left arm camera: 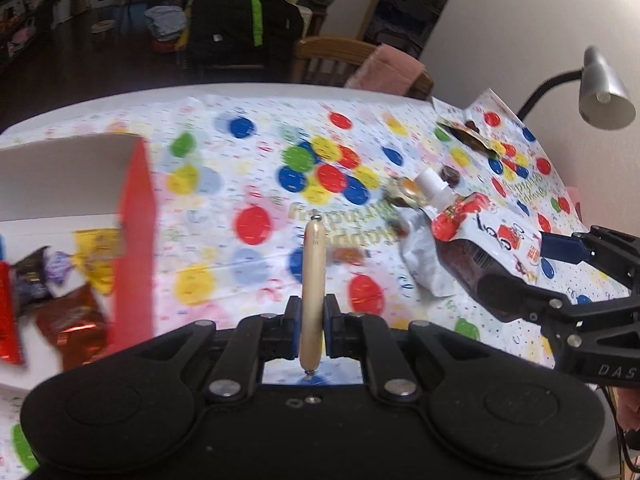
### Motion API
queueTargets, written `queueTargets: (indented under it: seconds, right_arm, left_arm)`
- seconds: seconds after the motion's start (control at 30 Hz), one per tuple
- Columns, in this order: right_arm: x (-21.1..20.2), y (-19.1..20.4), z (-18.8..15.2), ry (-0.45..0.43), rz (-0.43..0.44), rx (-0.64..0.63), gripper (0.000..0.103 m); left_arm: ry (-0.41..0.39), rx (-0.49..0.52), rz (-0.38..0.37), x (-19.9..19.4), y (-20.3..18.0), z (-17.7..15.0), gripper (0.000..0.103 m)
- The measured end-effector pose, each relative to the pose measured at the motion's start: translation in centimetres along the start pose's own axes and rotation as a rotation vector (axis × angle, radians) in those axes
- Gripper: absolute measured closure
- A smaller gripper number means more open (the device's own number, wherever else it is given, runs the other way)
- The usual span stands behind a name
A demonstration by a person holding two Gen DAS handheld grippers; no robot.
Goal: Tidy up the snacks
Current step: 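Carry the stick and white pouch into the red box and open both tools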
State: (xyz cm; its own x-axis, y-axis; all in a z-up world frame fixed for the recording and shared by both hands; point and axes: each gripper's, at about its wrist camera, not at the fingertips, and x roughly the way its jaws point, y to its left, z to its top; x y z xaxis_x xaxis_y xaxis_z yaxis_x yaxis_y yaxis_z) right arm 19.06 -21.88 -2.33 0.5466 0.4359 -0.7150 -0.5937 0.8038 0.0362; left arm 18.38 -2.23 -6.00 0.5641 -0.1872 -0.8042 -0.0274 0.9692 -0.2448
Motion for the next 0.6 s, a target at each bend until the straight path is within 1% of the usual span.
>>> queueTargets:
  seconds: [0.23, 0.4, 0.6]
  right_arm:
    - [0.7, 6.8, 2.6, -0.029, 0.05, -0.052, 0.034]
    - [2.0, 11.2, 4.4, -0.04, 0.071, -0.088, 0.034]
    - [4.8, 14.7, 6.4, -0.029, 0.077, -0.103, 0.034]
  left_arm:
    - [-0.036, -0.02, 0.023, -3.7, 4.5, -0.2, 0.095]
    - [-0.06, -0.036, 0.044, -5.6, 7.8, 0.0, 0.095]
    - [-0.085, -0.047, 0.101, -7.0, 12.1, 0.8, 0.095]
